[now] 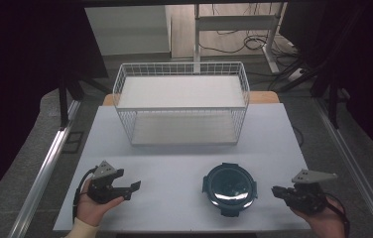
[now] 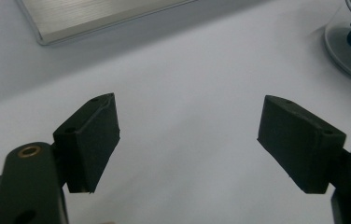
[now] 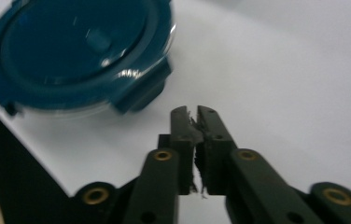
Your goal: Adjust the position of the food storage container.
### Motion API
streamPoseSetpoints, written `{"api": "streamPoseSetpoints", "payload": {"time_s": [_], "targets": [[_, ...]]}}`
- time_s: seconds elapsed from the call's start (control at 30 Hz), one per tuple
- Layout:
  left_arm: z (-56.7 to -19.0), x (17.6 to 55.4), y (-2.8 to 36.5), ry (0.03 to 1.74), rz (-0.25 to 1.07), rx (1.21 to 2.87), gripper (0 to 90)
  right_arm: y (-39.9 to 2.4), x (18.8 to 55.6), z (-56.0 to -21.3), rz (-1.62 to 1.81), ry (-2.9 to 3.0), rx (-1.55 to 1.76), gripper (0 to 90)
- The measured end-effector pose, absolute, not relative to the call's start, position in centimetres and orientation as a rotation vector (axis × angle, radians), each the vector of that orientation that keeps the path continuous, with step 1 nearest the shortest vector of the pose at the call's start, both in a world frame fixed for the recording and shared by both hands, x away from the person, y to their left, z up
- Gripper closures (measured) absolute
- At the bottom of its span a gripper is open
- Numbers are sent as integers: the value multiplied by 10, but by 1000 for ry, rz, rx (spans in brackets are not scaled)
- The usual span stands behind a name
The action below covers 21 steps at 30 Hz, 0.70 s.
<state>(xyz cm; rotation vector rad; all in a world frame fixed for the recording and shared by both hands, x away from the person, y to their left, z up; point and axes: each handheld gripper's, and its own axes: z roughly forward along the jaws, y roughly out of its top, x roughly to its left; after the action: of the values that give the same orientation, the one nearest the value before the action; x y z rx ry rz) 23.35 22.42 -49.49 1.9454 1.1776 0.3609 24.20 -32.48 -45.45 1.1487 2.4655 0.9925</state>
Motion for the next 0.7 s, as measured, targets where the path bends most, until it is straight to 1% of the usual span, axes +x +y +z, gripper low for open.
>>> {"api": "streamPoseSetpoints", "payload": {"time_s": [0.07,0.3,0.7], "targets": [[-495,234,224,1181,361,1944,200,-320,237,-459,955,2516,1119,891],[-495,233,220,1173,355,1951,200,-292,223,-460,856,2651,950,896],[-496,234,219,1179,355,1950,201,-279,223,-470,877,2666,936,897]]}}
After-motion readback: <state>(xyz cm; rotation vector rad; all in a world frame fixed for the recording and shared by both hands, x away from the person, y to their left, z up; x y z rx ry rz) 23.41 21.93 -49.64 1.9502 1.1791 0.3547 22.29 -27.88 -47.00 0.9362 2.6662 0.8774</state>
